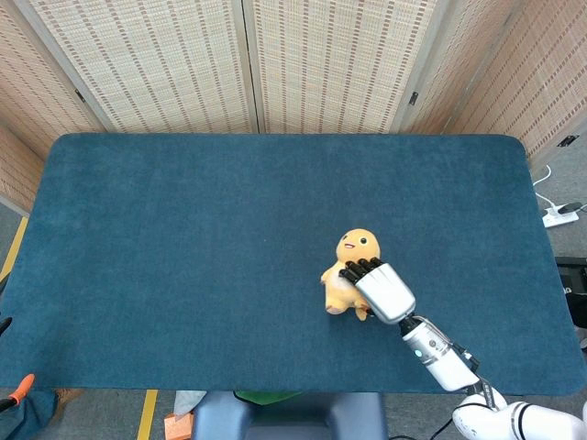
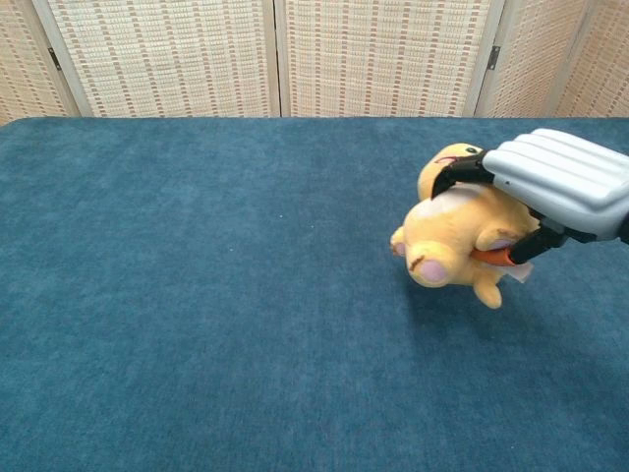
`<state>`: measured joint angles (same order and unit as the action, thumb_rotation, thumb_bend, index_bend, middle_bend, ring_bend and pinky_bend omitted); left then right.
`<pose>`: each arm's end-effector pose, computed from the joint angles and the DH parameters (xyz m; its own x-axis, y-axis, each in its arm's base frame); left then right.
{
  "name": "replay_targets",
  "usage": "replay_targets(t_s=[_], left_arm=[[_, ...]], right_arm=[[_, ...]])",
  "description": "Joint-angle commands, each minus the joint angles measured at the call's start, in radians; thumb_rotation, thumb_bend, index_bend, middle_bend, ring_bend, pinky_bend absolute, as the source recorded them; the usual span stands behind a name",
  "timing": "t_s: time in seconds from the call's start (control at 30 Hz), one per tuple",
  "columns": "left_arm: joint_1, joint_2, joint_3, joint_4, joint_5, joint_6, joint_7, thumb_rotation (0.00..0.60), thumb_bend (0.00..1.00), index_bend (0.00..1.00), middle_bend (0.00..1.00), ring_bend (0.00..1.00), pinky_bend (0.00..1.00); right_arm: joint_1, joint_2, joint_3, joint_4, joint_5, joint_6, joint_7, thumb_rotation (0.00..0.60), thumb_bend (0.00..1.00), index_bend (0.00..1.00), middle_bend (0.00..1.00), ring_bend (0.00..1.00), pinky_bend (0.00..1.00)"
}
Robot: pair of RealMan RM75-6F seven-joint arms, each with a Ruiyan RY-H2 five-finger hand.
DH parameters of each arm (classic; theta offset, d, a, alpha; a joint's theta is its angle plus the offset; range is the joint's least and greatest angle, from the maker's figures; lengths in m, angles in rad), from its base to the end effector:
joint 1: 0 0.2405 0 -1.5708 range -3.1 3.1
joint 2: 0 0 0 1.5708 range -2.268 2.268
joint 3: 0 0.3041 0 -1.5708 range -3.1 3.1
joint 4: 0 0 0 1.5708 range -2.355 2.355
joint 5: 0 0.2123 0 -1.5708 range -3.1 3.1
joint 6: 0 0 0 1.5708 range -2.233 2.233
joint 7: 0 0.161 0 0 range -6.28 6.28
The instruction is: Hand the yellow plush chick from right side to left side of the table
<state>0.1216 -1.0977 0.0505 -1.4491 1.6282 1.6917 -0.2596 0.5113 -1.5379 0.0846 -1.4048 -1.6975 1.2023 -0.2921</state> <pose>-0.3901 0.1031 0.2072 0.3255 -0.0124 0.9455 0.9451 0.0355 -0.3249 -0.2112 -0.3149 -0.0047 0.5510 0.0399 0.8336 -0.6623 -0.5868 0.4659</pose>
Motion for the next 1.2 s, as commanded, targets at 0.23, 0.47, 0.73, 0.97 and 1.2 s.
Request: replay_targets(t_s=[0.23,0.47,0.73,0.97,1.2], left_arm=[[0.0,0.005,0.005,0.008,0.012,0.007,-0.025,0.6,0.28,0.0,0.0,0.0,0.12],[0.002,0.007,0.012,0.021,0.018,0.008,-0.049,0.6,0.28,0.0,0.0,0.0,0.12],[0.003,0.007,0.014,0.03,0.022,0.014,-0.066,0.6,0.28,0.0,0.0,0.0,0.12],[0.0,0.001,0.014,0.035,0.033,0.019,-0.053,0.6,0.28,0.0,0.0,0.0,0.13],[-0.001,-0.016,0.015,0.038,0.071,0.051,-0.022,0.6,0.28,0.0,0.0,0.0,0.13]], right_arm=[[0.153,-0.169,0.006,-0.065,-0.072,-0.108,-0.016,0.6,0.54,0.75,0.79,0.7,0.93],[0.215,-0.327,0.043,0.05,0.033,-0.231,-0.094,0.6,0.46,0.68,0.63,0.55,0.76],[0.231,-0.342,0.052,0.05,0.134,-0.326,-0.171,0.6,0.26,0.04,0.1,0.09,0.24],[0.179,-0.158,0.023,-0.215,0.167,-0.285,-0.211,0.6,0.06,0.0,0.0,0.0,0.0],[0.063,0.111,-0.088,-0.441,0.054,-0.111,-0.096,0.6,0.06,0.0,0.0,0.0,0.0]])
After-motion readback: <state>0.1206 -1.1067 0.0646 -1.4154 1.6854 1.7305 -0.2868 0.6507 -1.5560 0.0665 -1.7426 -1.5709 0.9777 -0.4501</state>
